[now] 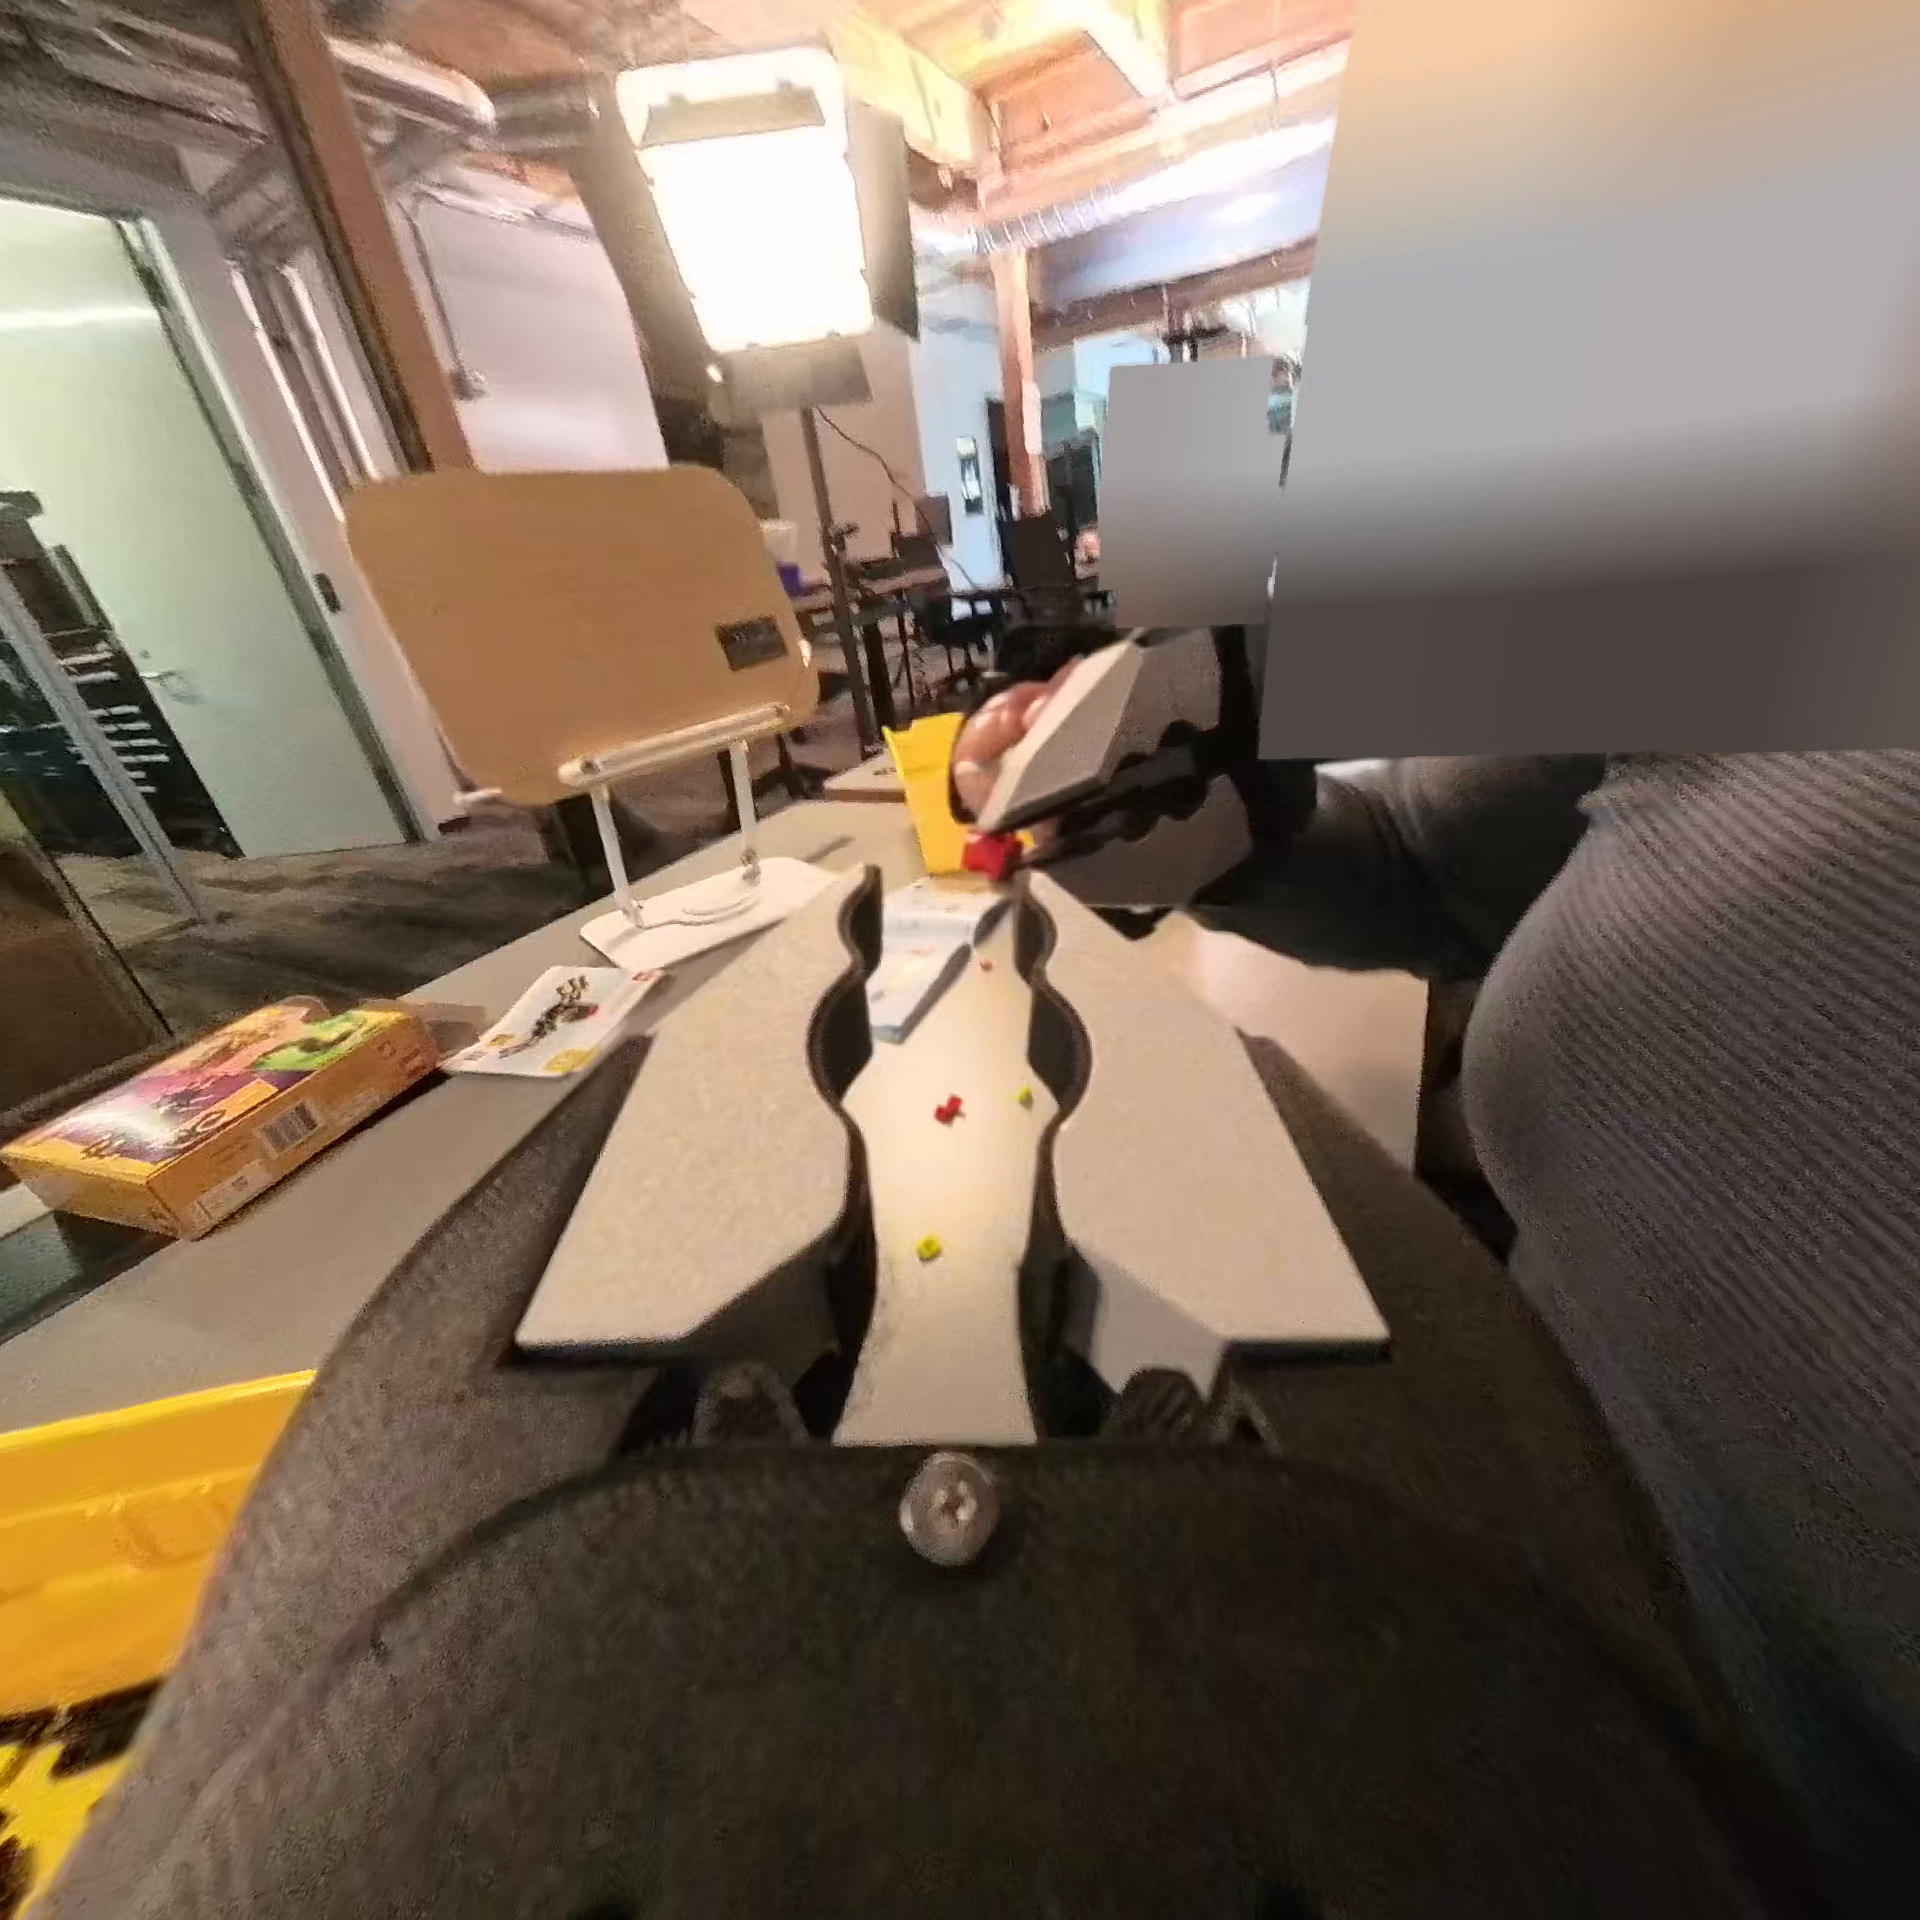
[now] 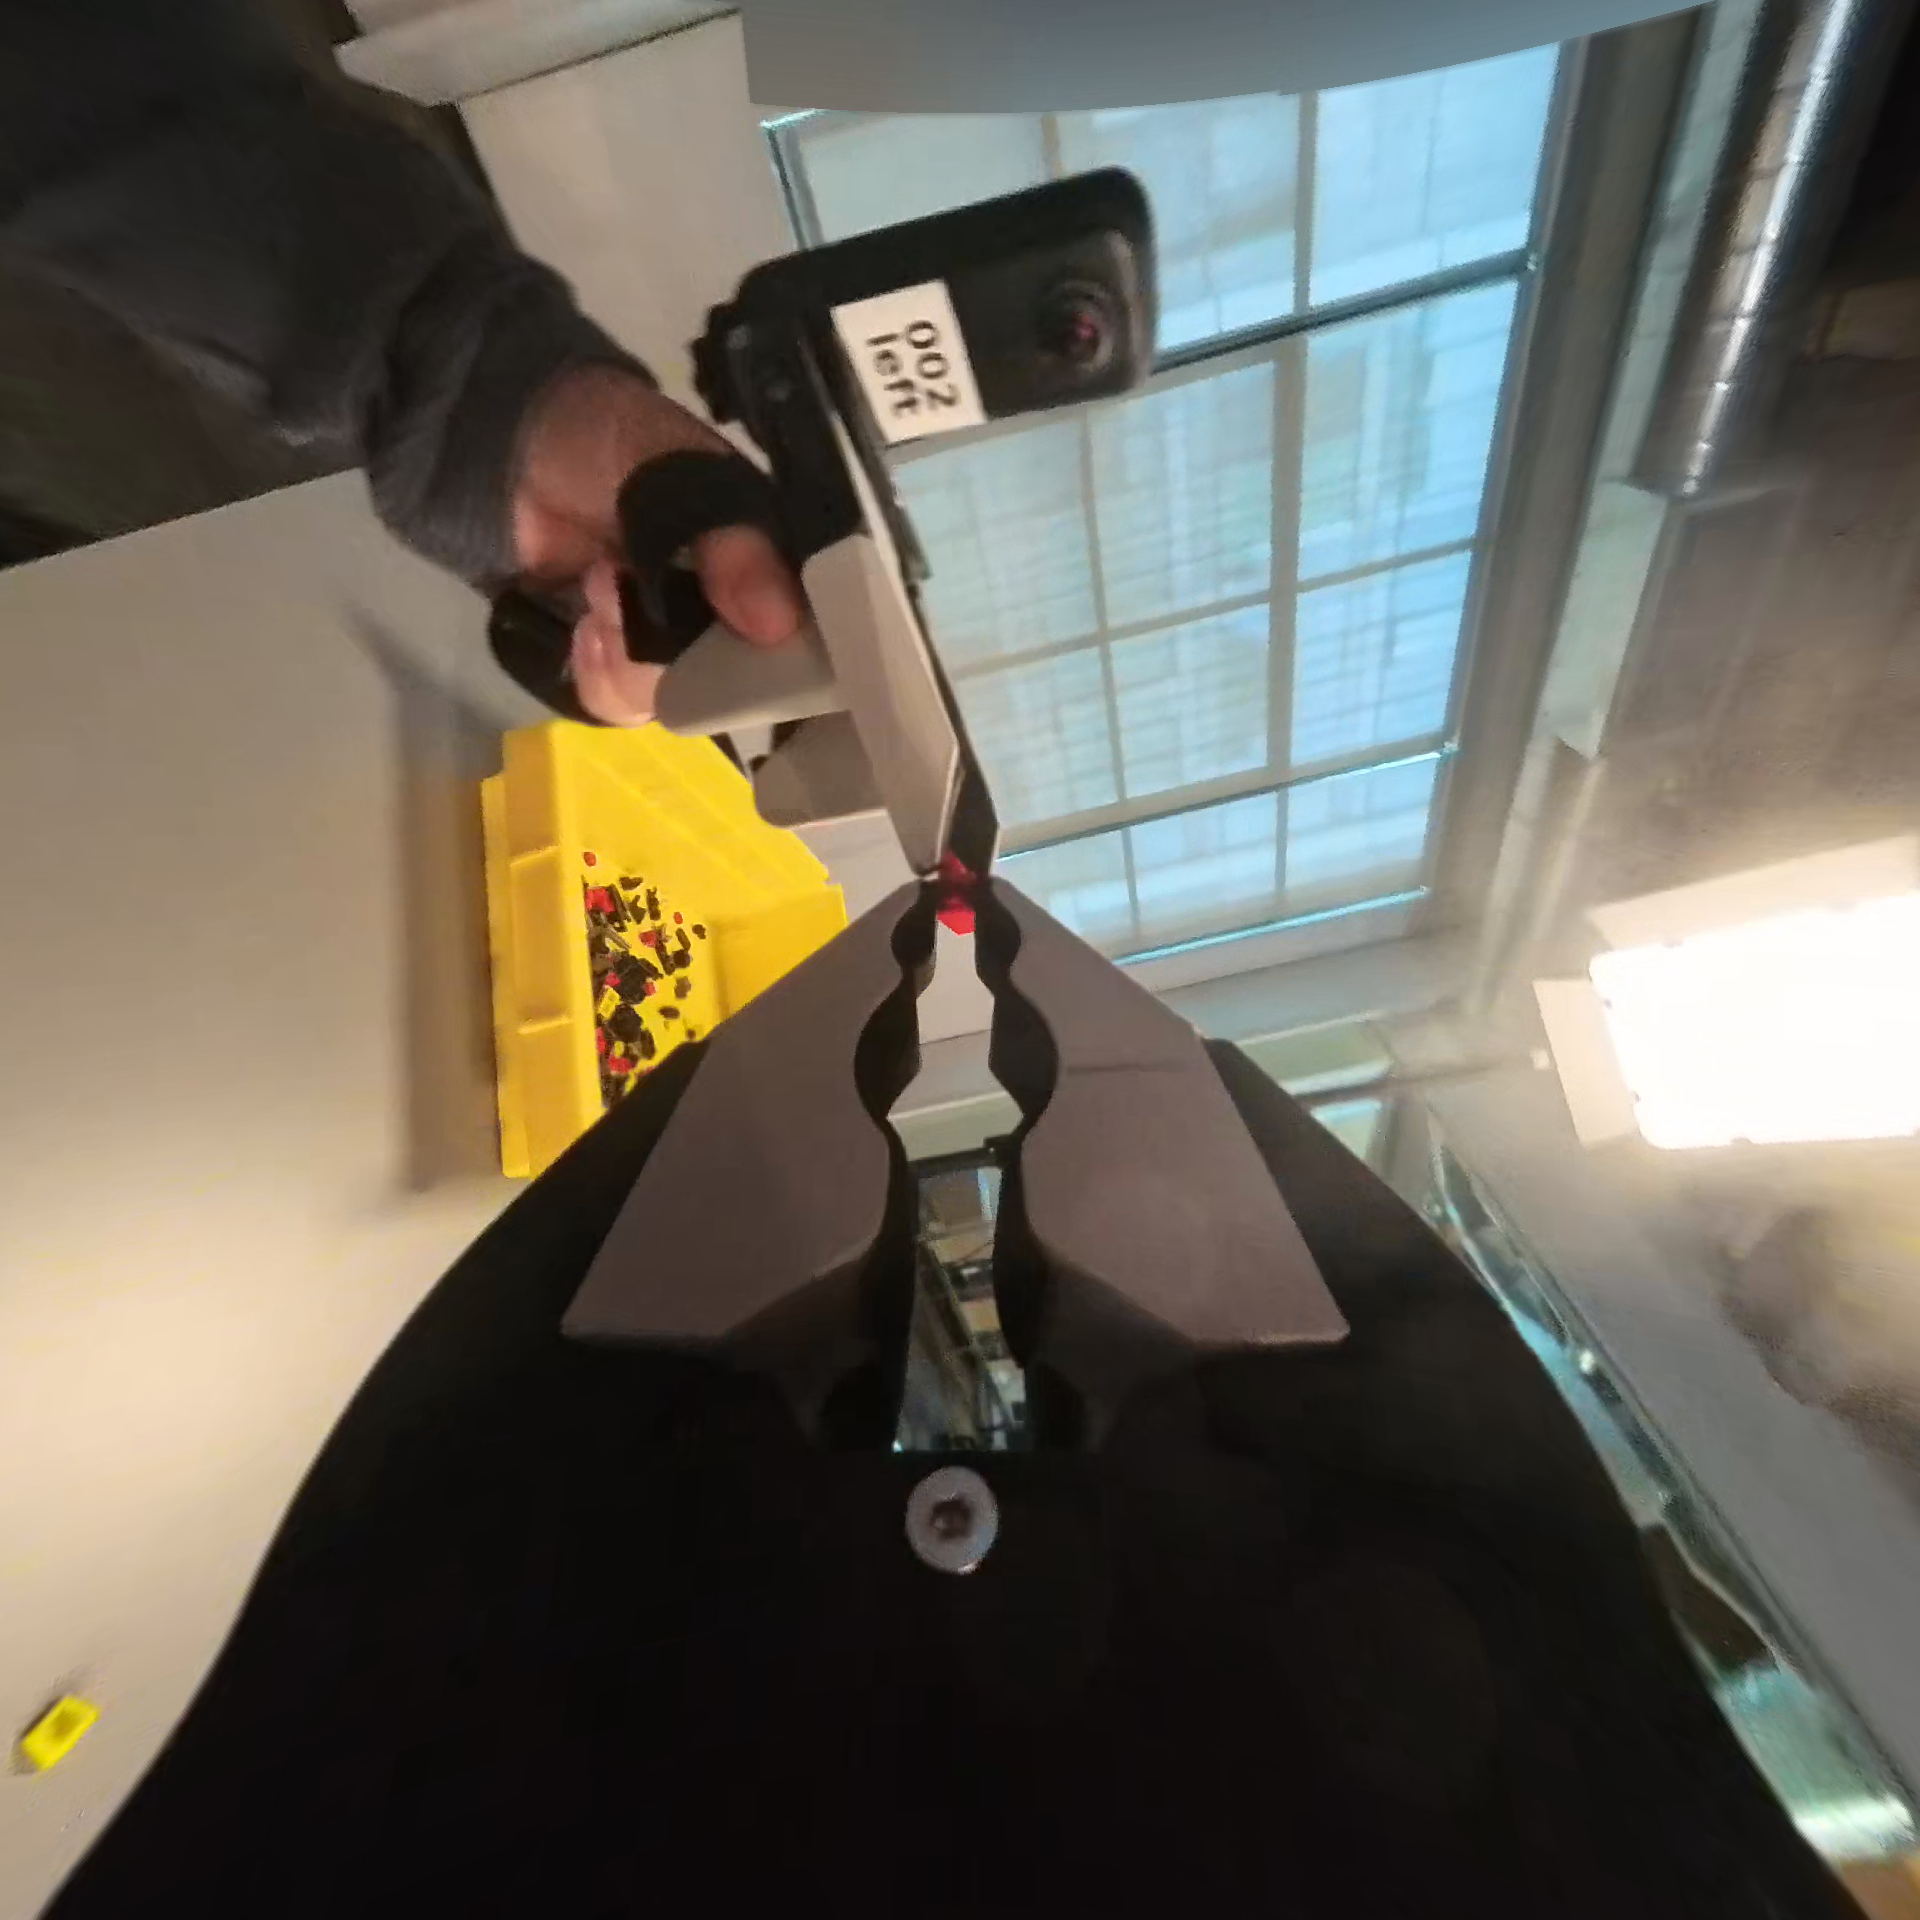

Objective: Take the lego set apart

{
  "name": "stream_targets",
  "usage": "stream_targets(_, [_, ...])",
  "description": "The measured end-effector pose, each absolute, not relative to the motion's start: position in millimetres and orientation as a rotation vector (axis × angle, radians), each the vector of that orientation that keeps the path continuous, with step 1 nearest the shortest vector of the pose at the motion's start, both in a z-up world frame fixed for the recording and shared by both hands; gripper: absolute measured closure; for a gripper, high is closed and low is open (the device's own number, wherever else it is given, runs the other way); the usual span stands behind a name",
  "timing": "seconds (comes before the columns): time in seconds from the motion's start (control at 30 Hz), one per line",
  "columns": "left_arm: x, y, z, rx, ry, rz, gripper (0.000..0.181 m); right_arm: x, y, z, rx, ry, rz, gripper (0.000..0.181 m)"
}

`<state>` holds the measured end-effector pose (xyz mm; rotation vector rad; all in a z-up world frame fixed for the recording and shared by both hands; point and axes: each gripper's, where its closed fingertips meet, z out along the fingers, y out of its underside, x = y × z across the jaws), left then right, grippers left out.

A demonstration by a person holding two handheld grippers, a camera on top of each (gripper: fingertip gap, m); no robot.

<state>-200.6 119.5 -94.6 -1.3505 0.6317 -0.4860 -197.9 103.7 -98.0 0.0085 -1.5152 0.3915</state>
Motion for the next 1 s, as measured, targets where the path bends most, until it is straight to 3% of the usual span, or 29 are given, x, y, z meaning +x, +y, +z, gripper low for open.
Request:
stream_targets(0.1, [-196.8,113.7,-98.8,-1.389,0.708,-0.486,0.171,-203.4,98.4,-103.7,0.038,-1.55,0.385,0.177])
stream_targets(0.47, [-198.6,91.4,-97.6,-1.375,0.713,-0.784,0.175,-201.6,72.5,-101.4,0.022,-1.635,0.675,0.178])
stream_targets(1.0, [-180.1,73.2,-48.1,-1.088,0.595,-0.928,0.181,-174.9,57.7,-58.9,0.207,-1.288,0.412,0.179])
